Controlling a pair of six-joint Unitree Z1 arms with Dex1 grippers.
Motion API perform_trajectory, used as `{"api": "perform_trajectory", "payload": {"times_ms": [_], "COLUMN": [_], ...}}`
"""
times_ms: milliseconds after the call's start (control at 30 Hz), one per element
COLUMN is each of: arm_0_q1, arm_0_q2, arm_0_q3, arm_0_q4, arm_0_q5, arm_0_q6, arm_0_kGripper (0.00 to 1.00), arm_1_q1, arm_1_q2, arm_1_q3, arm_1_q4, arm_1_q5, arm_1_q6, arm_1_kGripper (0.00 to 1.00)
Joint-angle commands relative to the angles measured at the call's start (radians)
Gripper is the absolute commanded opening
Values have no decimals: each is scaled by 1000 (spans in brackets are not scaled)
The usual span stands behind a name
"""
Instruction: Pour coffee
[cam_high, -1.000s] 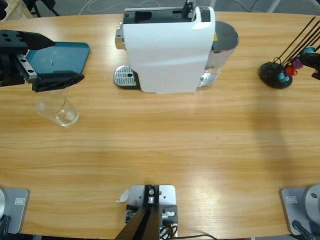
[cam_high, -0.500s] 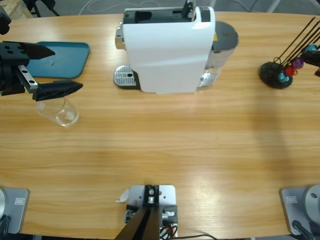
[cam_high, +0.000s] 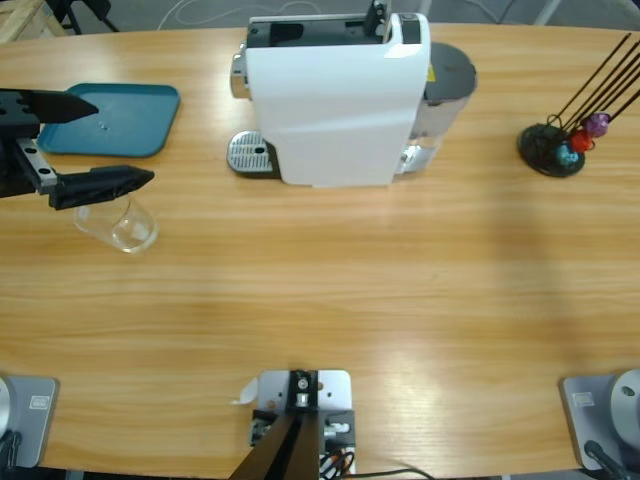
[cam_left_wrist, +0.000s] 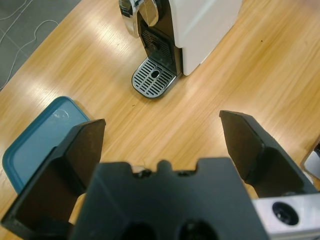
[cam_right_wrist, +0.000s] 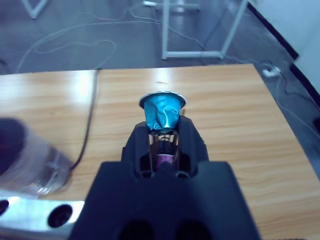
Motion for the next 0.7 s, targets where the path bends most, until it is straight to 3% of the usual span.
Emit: {"api": "perform_trajectory", "payload": {"times_ms": [33,200,400,700], "arm_0_q1": [27,60,78,79], "arm_0_q2": [-100,-147,-194,-200], "arm_0_q3": [71,93,111,105], "arm_0_q4": [15,34,34,32], "arm_0_q5": [8,-62,-77,-79], "arm_0_q6": [-5,8,3,4], "arm_0_kGripper": [1000,1000,1000,1000], "arm_1_q1": [446,588,624,622], "arm_1_q2": [-45,96,362,662], "arm_1_q3": [-27,-133,-387,-646], "arm_1_q4": [160,160,169,171], "arm_1_q5": [109,248,390,420], "arm_1_q6": [-182,-309,-456,-613], "arm_1_kGripper": [0,0,0,0]}}
